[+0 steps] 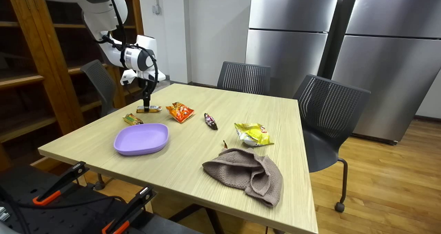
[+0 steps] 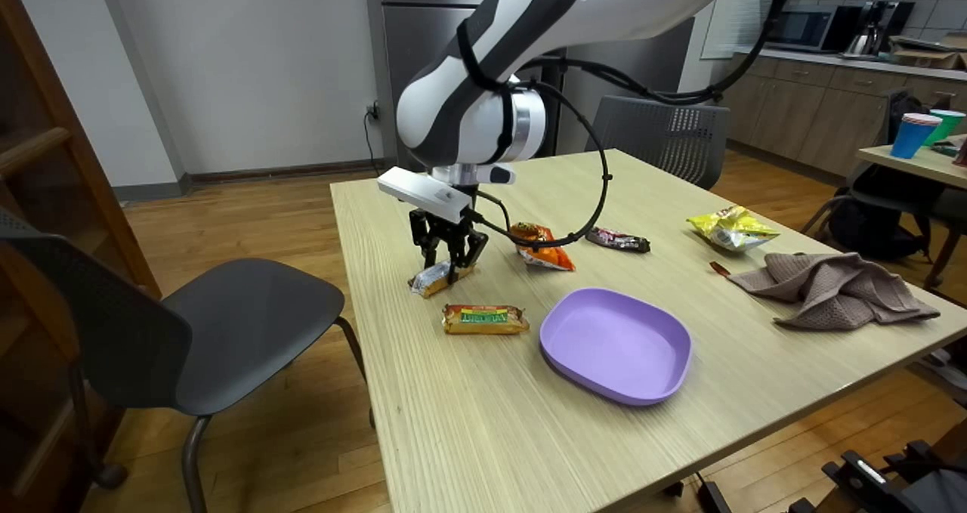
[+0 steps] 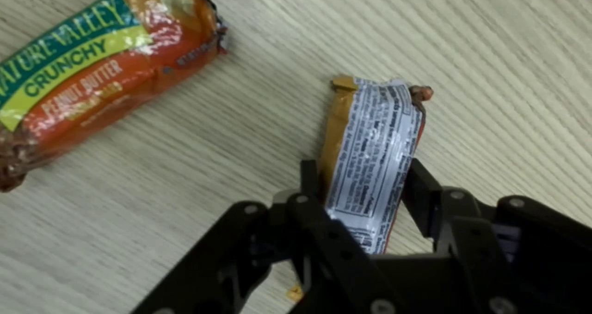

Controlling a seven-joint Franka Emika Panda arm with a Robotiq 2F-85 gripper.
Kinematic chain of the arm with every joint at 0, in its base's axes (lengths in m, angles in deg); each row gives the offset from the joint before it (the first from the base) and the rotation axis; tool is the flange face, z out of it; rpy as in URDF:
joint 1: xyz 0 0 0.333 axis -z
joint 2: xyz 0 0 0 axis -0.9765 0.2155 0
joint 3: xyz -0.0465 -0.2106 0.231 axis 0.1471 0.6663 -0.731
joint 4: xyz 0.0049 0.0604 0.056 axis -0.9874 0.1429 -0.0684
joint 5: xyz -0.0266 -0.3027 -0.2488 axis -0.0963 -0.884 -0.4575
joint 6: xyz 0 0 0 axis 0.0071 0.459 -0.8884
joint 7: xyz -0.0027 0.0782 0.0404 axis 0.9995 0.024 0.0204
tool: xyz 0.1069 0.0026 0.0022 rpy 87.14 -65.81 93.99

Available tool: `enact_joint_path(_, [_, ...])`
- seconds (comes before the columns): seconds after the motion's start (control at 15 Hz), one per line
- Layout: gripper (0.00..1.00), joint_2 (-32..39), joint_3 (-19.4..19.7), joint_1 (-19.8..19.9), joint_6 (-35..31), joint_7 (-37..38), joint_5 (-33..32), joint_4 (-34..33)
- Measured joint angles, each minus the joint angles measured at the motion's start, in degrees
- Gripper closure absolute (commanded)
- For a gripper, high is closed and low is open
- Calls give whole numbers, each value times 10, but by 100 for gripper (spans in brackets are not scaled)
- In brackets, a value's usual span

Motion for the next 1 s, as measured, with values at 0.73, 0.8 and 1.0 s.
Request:
enact_joint_path(0.73, [84, -3, 0, -1, 29, 4, 0, -19])
enact_joint_path(0.8, [84, -4, 0, -2, 33, 4, 0, -20])
enact_joint_path(1.0, [84, -10, 0, -3, 46, 4, -1, -22])
